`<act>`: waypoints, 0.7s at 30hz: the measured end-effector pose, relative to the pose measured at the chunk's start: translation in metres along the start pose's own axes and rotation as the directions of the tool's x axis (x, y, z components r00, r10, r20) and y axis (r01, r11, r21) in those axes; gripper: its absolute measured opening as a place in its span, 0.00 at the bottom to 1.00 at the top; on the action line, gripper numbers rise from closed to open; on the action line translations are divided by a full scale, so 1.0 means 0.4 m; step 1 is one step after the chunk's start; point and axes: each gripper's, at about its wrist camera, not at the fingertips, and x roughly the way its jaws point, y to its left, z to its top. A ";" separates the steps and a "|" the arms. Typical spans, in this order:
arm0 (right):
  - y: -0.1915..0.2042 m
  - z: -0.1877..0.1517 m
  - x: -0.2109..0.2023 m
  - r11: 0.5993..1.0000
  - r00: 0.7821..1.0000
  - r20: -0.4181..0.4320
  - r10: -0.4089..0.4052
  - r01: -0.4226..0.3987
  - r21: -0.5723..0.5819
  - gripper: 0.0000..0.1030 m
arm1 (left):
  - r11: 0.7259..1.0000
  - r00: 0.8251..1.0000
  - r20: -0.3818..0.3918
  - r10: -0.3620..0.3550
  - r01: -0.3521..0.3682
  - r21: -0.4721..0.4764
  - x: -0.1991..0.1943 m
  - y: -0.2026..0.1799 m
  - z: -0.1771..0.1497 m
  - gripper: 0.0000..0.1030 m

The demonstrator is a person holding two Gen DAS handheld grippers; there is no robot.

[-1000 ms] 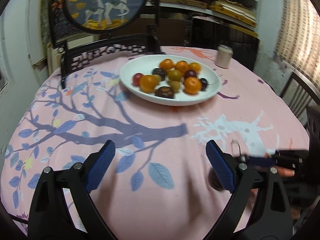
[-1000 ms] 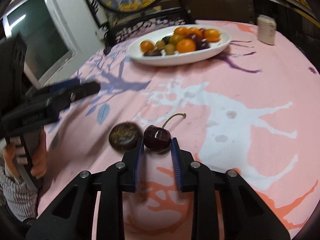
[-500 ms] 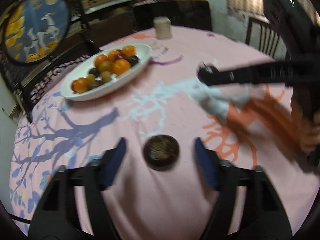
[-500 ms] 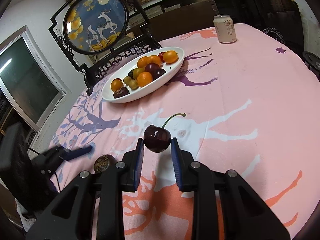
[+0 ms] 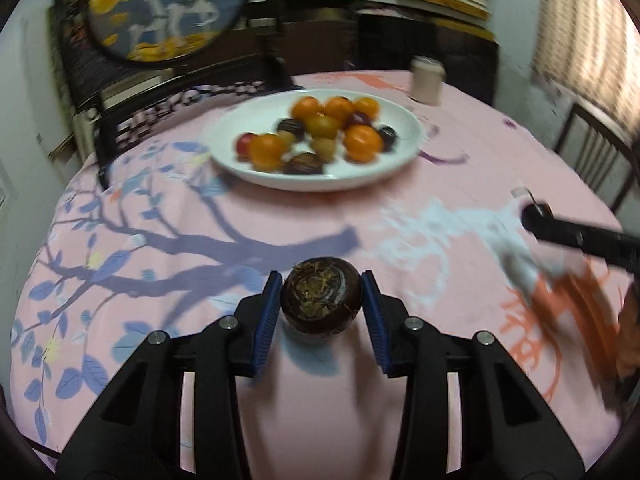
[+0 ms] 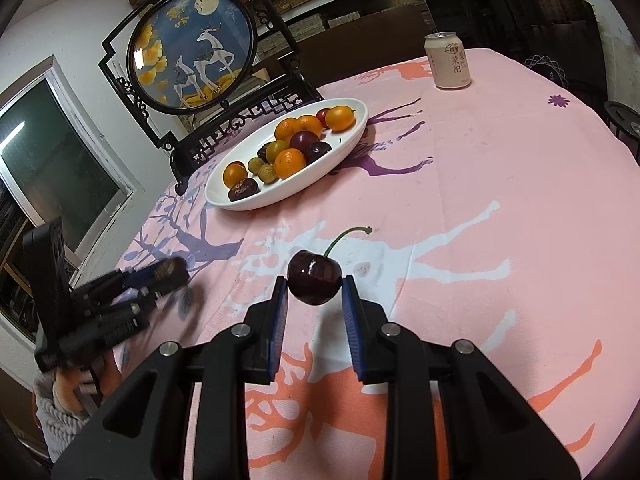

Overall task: Organize fruits
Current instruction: 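Grasp a brown patterned fruit with the left tool while the right grasps a dark cherry, then lower both fruits onto the white plate and open both tools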

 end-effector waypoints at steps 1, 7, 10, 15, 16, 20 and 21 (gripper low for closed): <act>0.000 0.000 -0.002 1.000 1.000 0.002 0.002 -0.002 0.001 0.27 | 1.000 1.000 0.008 0.003 -0.003 -0.013 -0.005 0.011 0.005 0.40; 0.016 -0.005 -0.016 1.000 1.000 0.023 0.013 -0.013 -0.022 0.27 | 0.998 0.998 0.028 0.053 -0.052 -0.030 -0.010 0.014 0.010 0.40; 0.026 -0.010 -0.013 0.999 1.000 0.017 0.012 -0.011 -0.040 0.27 | 0.997 0.997 0.027 0.077 -0.076 -0.027 -0.008 0.011 0.003 0.40; 0.037 -0.014 -0.004 0.998 1.000 0.010 -0.005 0.005 -0.062 0.27 | 0.996 0.995 0.035 0.091 -0.091 -0.017 -0.011 0.002 0.000 0.40; 0.039 -0.015 -0.002 0.998 1.000 0.008 -0.008 0.009 -0.066 0.27 | 0.996 0.995 0.036 0.093 -0.092 -0.017 -0.011 0.002 0.000 0.40; 0.048 -0.018 -0.001 0.996 1.000 0.010 -0.016 0.017 -0.082 0.27 | 0.995 0.994 0.050 0.095 -0.094 -0.022 -0.019 0.001 0.000 0.40; 0.052 -0.019 -0.002 0.996 1.000 0.012 -0.018 0.019 -0.088 0.27 | 0.995 0.994 0.053 0.096 -0.095 -0.025 -0.021 0.003 0.001 0.40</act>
